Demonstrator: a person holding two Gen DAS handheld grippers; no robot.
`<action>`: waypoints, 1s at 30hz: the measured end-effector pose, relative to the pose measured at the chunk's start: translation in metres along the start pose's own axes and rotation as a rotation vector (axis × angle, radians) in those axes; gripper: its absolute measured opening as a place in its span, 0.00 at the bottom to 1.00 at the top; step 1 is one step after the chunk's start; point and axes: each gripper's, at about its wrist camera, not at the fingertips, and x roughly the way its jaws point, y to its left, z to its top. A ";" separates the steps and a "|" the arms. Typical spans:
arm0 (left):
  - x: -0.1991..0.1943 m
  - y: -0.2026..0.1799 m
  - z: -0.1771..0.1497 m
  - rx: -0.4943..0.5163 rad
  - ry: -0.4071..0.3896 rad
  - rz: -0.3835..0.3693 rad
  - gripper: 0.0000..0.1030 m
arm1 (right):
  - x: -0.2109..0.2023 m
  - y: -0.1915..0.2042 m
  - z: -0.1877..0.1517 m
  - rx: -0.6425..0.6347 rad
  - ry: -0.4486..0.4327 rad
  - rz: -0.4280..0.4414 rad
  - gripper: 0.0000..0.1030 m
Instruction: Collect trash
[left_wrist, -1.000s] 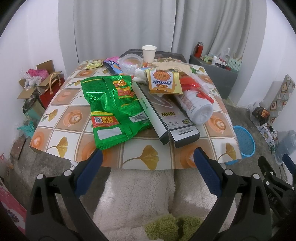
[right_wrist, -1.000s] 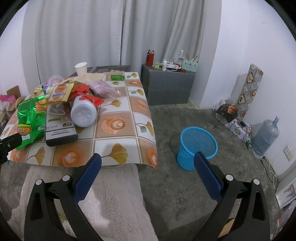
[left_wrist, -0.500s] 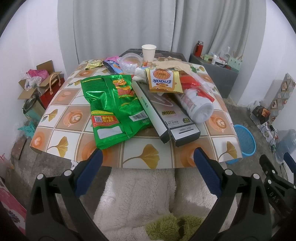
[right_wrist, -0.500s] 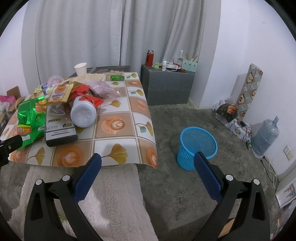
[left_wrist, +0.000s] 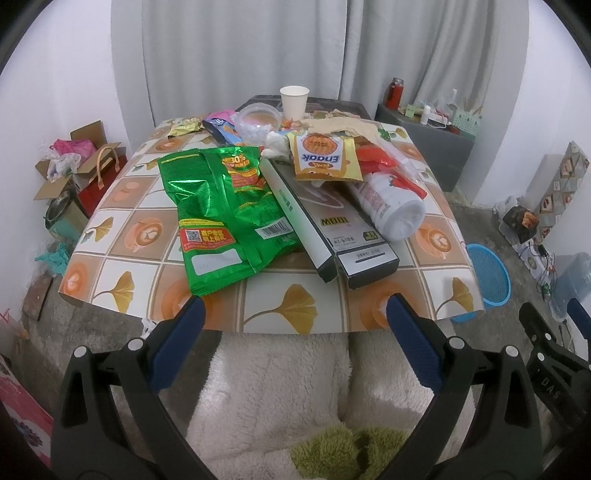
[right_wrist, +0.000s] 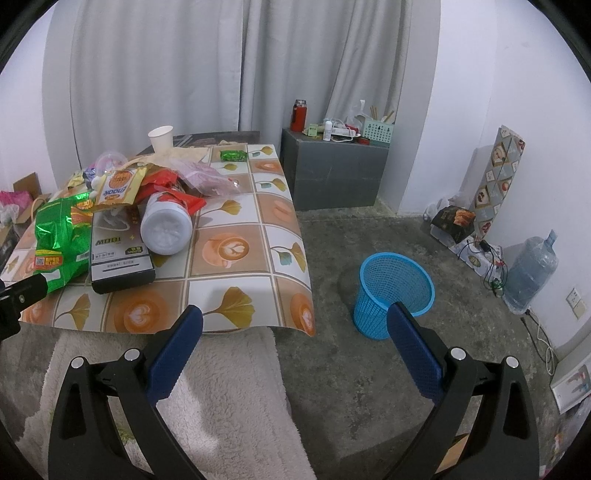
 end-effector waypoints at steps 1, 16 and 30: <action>0.000 -0.001 0.000 -0.001 0.000 0.001 0.92 | 0.000 0.000 0.000 0.000 0.000 0.000 0.94; 0.003 0.000 -0.003 -0.003 0.015 0.003 0.92 | 0.002 0.000 0.002 0.005 0.003 -0.001 0.94; -0.003 0.007 0.023 0.041 -0.127 -0.114 0.92 | 0.014 0.000 0.012 0.039 -0.056 0.082 0.94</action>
